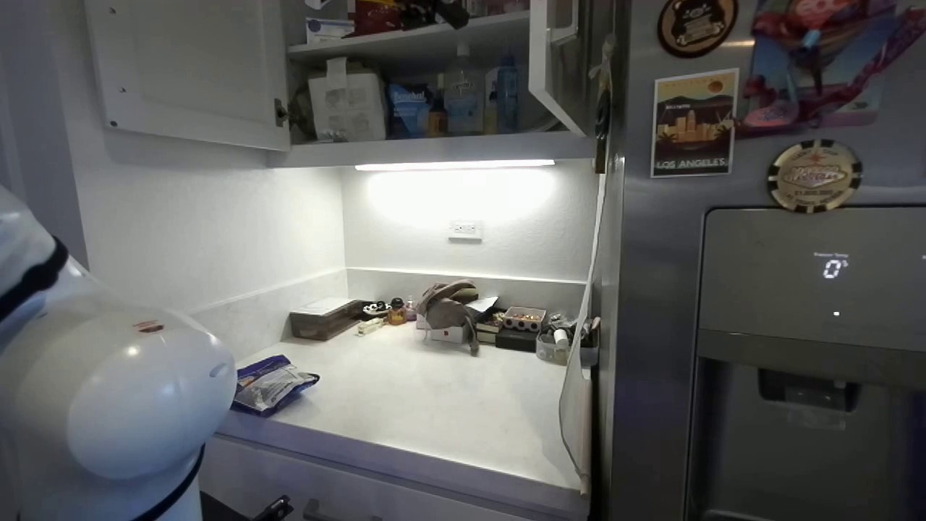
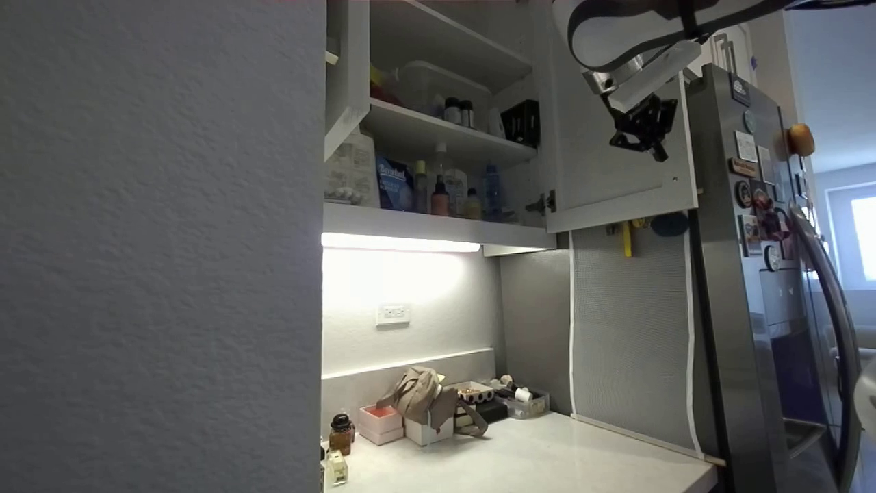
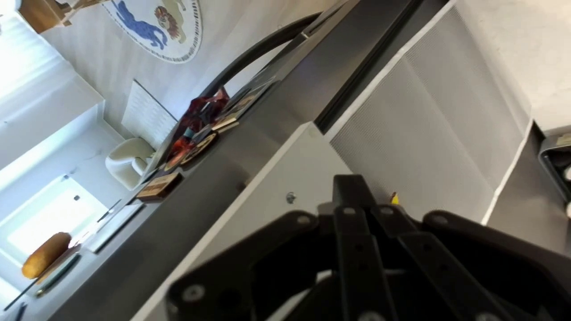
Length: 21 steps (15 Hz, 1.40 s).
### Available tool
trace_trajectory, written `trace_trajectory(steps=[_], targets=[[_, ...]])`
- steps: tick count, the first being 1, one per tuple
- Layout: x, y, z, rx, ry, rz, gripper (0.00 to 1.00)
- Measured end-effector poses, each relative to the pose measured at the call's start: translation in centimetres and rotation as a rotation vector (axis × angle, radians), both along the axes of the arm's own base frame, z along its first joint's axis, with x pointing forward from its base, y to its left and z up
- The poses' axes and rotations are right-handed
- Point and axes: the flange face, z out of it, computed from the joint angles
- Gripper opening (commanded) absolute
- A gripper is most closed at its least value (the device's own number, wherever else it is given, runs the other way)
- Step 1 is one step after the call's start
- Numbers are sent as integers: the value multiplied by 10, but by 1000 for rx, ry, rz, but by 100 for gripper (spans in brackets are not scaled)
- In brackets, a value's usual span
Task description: Open the left and right door of the upper cabinet
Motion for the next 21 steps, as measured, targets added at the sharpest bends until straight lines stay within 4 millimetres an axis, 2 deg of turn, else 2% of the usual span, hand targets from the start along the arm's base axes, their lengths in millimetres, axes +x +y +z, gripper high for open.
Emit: trace_trajectory(steps=[2,8,9,10,11,13,14,17,18,20,21], targets=[[3,18,-6,62,8,59,0],[4,93,-17,211,20,262,0],[3,103,-17,221,20,284,26],[1,111,-17,231,21,303,27],[-2,119,-16,246,20,323,9],[-9,131,-14,274,27,368,23],[-12,133,-12,276,24,377,27],[-14,133,-11,278,20,381,27],[-14,133,-11,279,20,381,52],[-14,133,-11,278,20,380,60],[-14,132,-11,276,18,377,69]])
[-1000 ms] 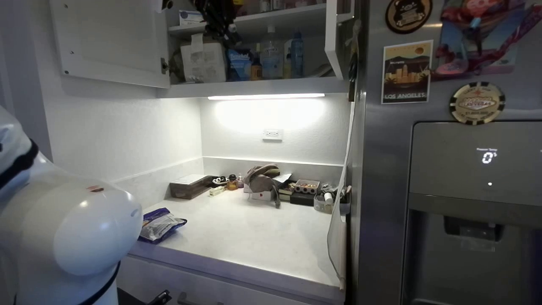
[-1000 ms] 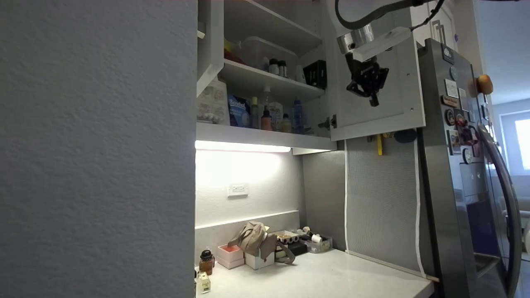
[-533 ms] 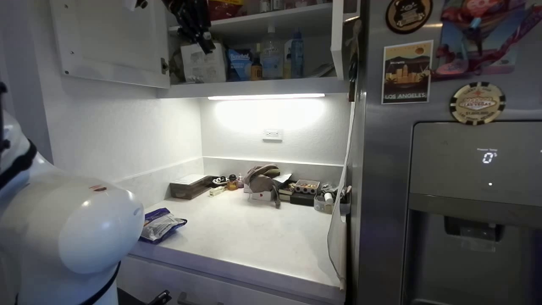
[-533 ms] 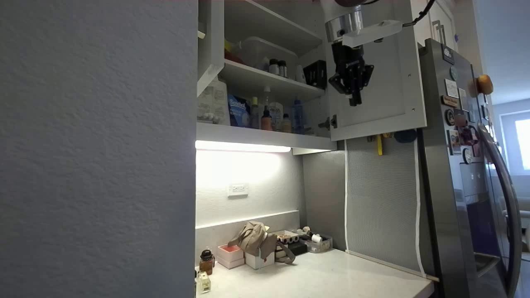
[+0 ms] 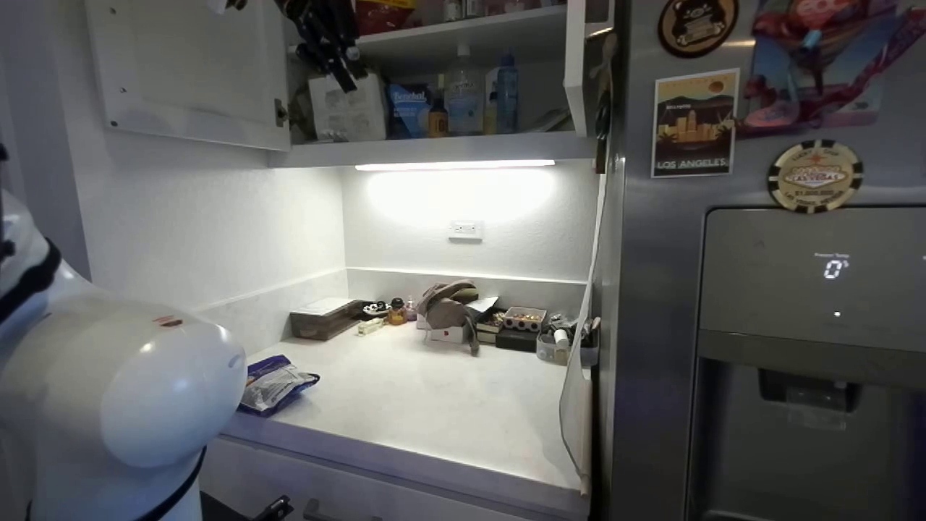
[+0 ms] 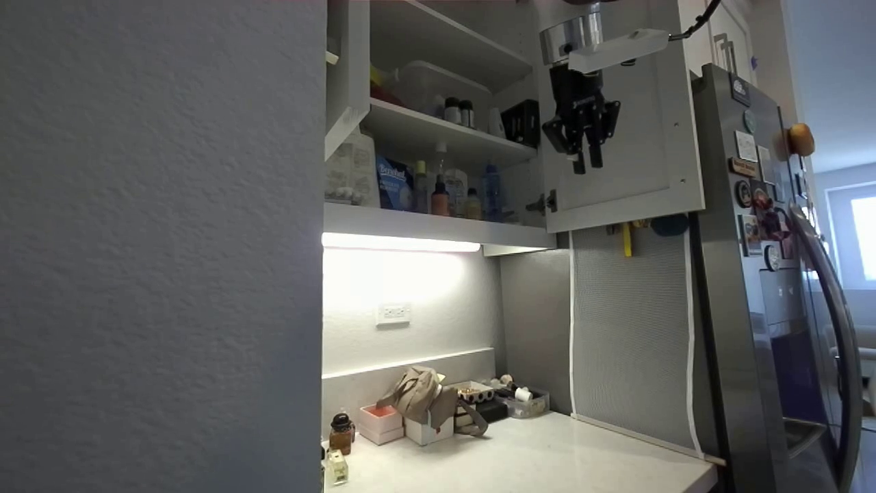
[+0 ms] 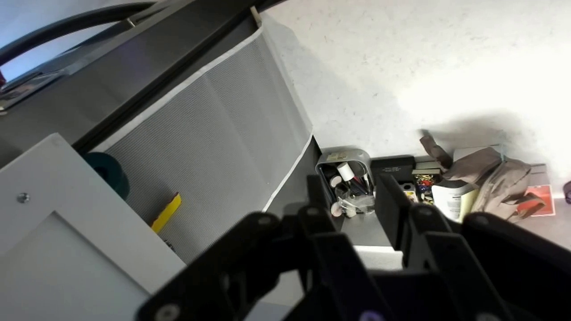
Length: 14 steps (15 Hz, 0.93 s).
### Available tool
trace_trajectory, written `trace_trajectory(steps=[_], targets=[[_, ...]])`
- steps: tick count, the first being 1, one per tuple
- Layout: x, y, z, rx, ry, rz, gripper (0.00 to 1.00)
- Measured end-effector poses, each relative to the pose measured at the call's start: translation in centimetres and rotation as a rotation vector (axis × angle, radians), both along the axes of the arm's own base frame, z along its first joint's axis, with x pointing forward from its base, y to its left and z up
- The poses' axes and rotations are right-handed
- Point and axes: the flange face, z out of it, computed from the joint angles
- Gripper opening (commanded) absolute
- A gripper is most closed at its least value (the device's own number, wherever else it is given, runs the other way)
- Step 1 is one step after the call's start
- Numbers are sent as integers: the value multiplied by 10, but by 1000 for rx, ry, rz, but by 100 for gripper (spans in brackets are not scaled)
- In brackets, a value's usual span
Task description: Open the left and right door of the upper cabinet
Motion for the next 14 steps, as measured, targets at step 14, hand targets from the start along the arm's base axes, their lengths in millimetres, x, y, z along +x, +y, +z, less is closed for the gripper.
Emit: trace_trajectory(steps=[14], targets=[[-27,-118,5,262,-76,6,100]])
